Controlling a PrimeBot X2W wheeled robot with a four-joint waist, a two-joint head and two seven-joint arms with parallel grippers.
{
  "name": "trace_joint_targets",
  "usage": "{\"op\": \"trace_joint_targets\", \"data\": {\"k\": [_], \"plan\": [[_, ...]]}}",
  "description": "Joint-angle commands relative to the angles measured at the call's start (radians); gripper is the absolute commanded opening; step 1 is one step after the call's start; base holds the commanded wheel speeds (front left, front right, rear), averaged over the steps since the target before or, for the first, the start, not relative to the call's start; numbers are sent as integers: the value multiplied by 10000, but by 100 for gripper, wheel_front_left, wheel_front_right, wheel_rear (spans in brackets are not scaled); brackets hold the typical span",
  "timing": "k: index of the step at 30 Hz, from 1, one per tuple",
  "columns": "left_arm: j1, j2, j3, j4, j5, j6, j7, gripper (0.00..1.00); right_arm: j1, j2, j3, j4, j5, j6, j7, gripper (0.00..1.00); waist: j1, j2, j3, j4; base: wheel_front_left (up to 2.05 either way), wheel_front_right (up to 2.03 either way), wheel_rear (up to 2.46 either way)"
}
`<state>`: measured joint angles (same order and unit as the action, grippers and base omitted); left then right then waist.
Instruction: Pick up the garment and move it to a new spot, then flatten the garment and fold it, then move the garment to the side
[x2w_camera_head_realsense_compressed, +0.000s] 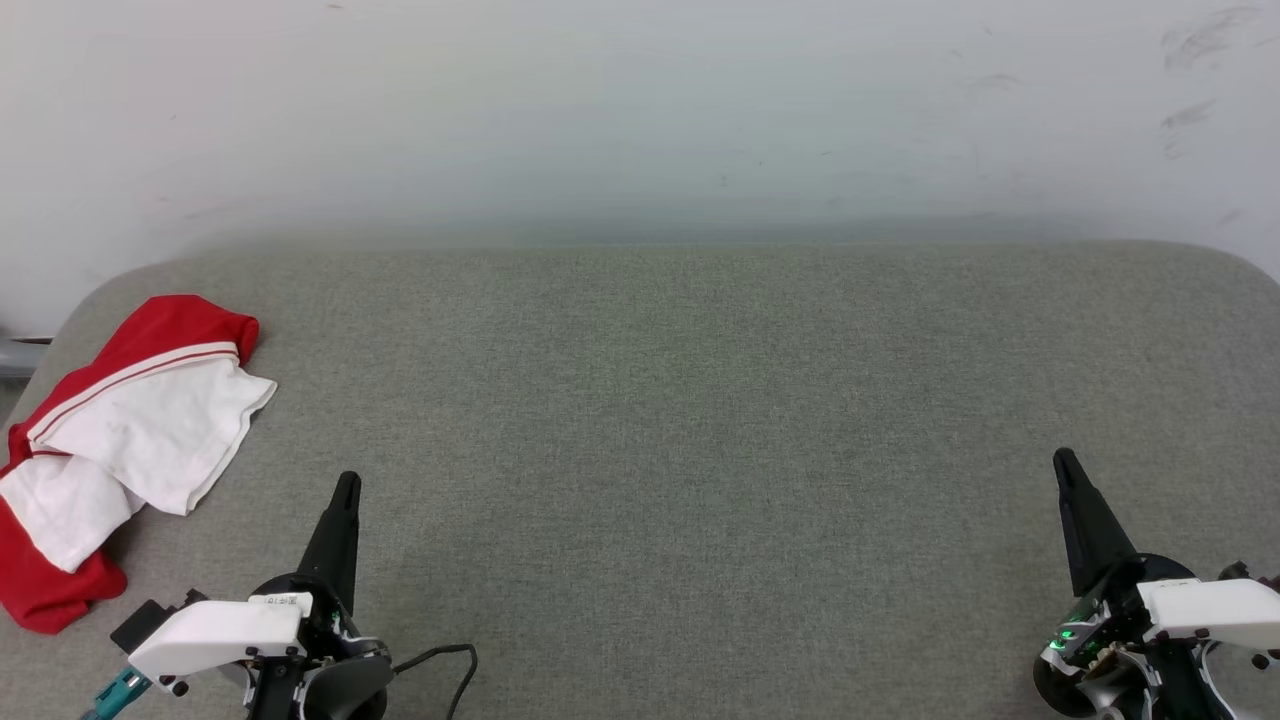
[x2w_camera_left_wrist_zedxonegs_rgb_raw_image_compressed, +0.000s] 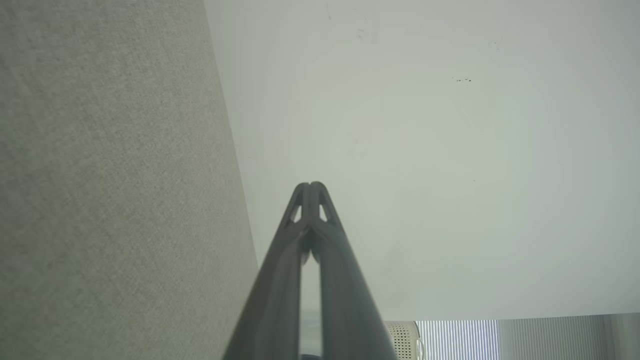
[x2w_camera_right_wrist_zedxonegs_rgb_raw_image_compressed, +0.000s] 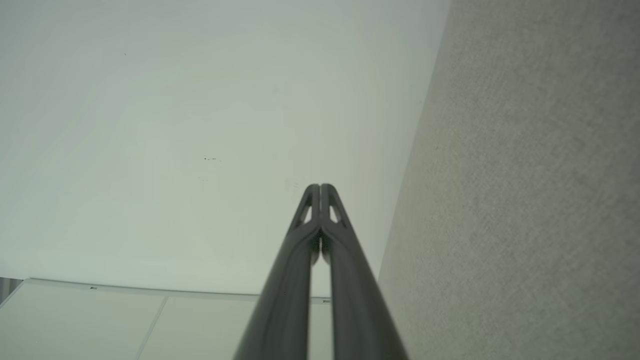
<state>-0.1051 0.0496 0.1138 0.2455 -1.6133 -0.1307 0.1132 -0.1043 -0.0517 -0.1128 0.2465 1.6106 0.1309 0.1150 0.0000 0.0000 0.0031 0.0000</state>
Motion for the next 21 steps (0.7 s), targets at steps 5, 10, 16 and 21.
{"op": "trace_joint_targets", "data": {"k": [5, 10, 16, 21], "plan": [[-108, -2, 7, -4, 41, 0, 30, 0, -145, 48, 3, -3, -2, -5, -19, 0, 0, 0, 0, 0, 0, 0, 0], [-108, -2, 7, -4, 41, 0, 30, 0, -145, 48, 3, -3, -2, -5, -19, 0, 0, 0, 0, 0, 0, 0, 0], [-108, -2, 7, -4, 41, 0, 30, 0, -145, 49, 3, -3, -2, -5, -19, 0, 0, 0, 0, 0, 0, 0, 0], [-108, -2, 7, -4, 41, 0, 30, 0, -145, 49, 3, -3, -2, -5, -19, 0, 0, 0, 0, 0, 0, 0, 0]]}}
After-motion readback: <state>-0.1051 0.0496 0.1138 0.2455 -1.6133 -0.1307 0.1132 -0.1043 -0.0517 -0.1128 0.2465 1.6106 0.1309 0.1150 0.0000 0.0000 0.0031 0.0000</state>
